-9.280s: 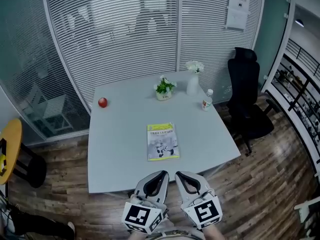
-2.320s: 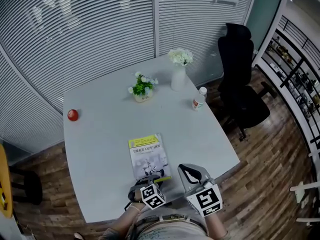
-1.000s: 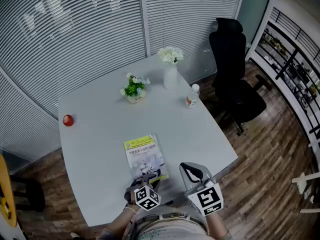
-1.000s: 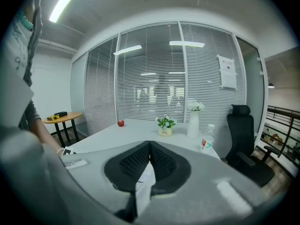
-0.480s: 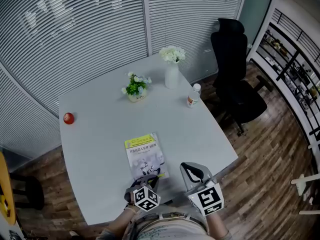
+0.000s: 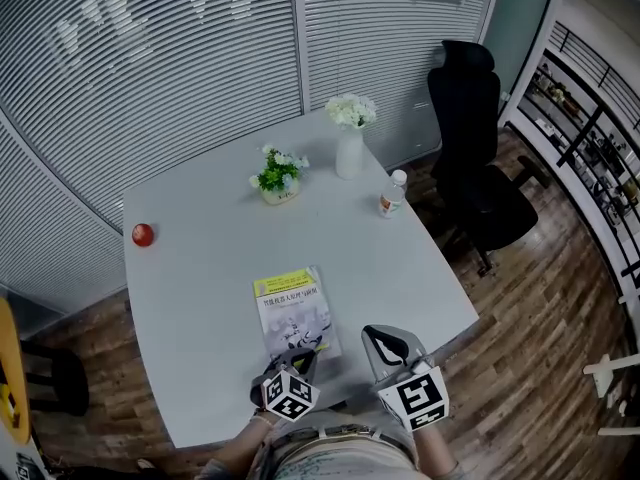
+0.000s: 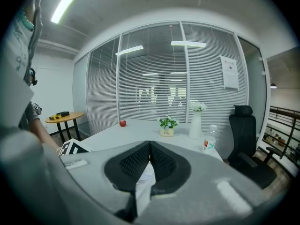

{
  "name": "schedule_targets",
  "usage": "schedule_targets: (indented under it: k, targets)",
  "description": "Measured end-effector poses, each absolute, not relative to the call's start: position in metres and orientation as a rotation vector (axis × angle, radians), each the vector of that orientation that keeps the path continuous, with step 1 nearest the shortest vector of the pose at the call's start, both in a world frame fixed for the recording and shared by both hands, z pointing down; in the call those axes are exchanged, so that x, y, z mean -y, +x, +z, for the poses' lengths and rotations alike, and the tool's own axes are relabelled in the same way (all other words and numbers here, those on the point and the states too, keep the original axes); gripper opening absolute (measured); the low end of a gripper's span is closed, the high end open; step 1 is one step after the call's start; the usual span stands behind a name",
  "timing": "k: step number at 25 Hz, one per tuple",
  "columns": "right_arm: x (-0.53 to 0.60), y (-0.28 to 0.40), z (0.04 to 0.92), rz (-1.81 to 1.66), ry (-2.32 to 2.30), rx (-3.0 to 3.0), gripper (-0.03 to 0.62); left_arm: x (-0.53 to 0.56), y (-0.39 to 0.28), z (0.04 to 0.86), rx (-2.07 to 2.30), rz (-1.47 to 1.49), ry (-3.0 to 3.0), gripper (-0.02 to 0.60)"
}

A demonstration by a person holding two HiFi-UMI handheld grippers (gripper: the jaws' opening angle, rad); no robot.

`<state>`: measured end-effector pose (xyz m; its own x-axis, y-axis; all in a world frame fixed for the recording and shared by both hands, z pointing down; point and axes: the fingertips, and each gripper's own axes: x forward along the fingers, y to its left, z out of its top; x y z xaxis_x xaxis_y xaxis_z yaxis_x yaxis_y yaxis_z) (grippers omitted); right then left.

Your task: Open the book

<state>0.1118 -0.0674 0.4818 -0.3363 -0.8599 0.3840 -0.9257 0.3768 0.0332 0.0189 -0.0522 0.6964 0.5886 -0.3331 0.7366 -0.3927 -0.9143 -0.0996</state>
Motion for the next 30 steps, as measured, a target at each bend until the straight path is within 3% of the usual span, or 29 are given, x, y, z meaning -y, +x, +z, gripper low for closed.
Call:
schedule_targets:
  k: [30]
  targets:
    - [0.079, 0.089, 0.484, 0.243, 1.457, 2.348, 0.003, 0.096, -0.046, 0.653, 1.009, 0.627, 2.354, 0.0]
